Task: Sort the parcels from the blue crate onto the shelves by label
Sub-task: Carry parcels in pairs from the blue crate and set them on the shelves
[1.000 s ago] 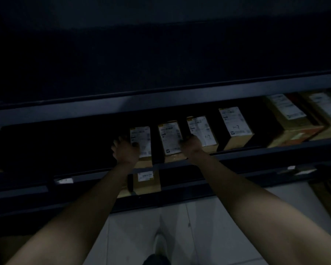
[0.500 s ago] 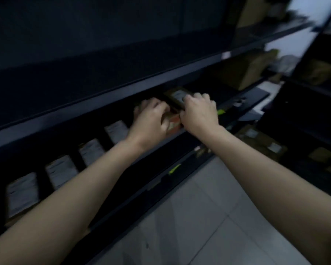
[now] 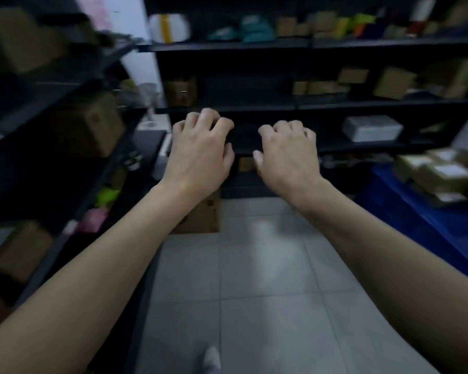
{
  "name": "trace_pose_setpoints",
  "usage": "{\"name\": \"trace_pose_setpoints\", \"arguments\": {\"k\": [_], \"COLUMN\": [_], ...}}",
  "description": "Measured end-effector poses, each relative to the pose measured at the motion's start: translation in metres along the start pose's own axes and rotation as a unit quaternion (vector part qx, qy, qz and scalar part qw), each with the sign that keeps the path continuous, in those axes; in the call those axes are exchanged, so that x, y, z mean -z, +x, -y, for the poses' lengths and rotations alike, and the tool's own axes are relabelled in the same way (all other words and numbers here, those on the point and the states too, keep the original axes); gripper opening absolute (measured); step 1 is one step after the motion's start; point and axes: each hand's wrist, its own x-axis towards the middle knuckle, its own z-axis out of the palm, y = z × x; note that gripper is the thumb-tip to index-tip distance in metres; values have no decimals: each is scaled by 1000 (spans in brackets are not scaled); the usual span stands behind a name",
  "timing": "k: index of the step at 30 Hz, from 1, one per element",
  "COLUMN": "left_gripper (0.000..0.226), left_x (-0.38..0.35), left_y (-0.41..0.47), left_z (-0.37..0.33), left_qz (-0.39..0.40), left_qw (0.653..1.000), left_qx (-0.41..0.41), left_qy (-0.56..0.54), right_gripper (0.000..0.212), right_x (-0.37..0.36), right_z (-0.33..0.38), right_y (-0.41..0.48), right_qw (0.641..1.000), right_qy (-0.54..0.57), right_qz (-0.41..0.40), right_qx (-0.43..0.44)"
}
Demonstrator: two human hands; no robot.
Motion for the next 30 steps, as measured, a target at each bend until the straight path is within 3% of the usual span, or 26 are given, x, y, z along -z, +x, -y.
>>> {"name": "trace_pose_setpoints", "arguments": {"k": [6, 12, 25, 30], "left_gripper": [36, 37, 36, 37], "left_x": [-94, -168, -308, -378], "left_y": [89, 178, 310, 351], "left_z": [-93, -153, -321, -390], "left_qz": [35, 63, 149, 185], "left_qw": [982, 952, 869, 862], "left_qx": [-135, -225, -356, -354], "left_qy": [-127, -200, -310, -312], "right_gripper": [34, 31, 38, 32], "right_x": [-18, -38, -72, -102], "right_z": [-131, -222, -425, -523], "right_y": [5, 46, 56, 62], "right_qw": [978, 945, 844, 832], "right_qy": [-105, -164, -174, -162], "right_qz": [53, 64, 74, 72], "right_qx": [-173, -274, -502, -526]}}
